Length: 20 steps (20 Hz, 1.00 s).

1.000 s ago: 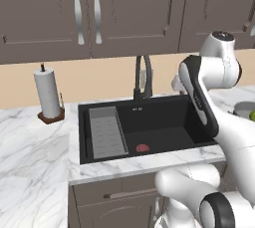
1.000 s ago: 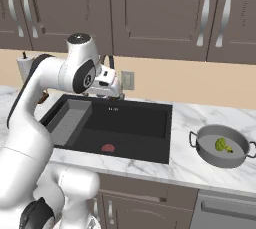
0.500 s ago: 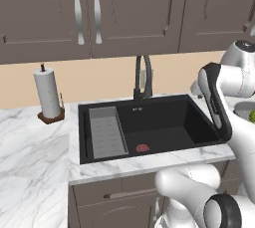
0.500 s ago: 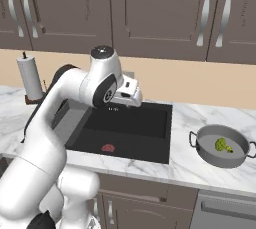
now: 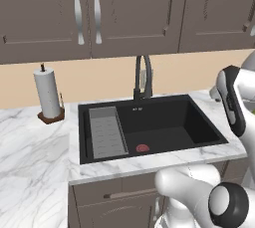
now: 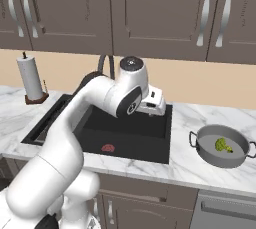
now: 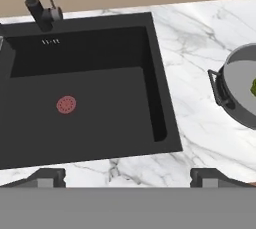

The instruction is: Dump the broccoli from the pot into the sink. Then turn on the water and wash the broccoli. Then turn off the water and put the broccoli back in the pot.

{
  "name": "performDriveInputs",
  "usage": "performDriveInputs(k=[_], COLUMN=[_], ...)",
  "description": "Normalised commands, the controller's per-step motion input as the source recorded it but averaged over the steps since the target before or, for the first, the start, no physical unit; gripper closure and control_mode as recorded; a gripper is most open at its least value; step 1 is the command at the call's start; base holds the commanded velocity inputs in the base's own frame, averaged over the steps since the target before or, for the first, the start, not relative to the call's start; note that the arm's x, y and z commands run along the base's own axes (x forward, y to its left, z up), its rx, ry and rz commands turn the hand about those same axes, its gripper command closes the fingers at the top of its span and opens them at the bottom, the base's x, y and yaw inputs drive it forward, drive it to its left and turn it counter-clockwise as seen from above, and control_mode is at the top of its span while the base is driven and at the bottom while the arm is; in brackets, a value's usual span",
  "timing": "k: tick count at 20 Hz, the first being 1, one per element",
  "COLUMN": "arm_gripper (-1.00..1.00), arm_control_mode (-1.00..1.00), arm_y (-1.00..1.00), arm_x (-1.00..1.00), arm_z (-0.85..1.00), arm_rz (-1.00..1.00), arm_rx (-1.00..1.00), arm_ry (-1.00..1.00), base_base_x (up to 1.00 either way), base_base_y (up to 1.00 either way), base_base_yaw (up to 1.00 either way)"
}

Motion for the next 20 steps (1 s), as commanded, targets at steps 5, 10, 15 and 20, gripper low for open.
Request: performDriveInputs(k=[5, 10, 15, 20], arm_gripper=[-1.00, -1.00, -1.00, -1.00], arm_control_mode=[-1.00, -1.00, -1.00, -1.00], arm_y=[-0.49, -0.44, -0.49, -0.43], arm_x=[0.00, 0.00, 0.00, 0.05], arm_z=[-0.33, -0.37, -0.33, -0.22], arm_rz=[0.00, 0.00, 0.00, 0.00], arm_rx=[0.00, -0.03, -0.05, -0.06], arm_ry=[0.00, 0.00, 0.00, 0.00], base_base_x=[0.00, 0.00, 0.00, 0.00], base_base_y=[0.00, 0.00, 0.00, 0.00], base_base_yaw=[0.00, 0.00, 0.00, 0.00])
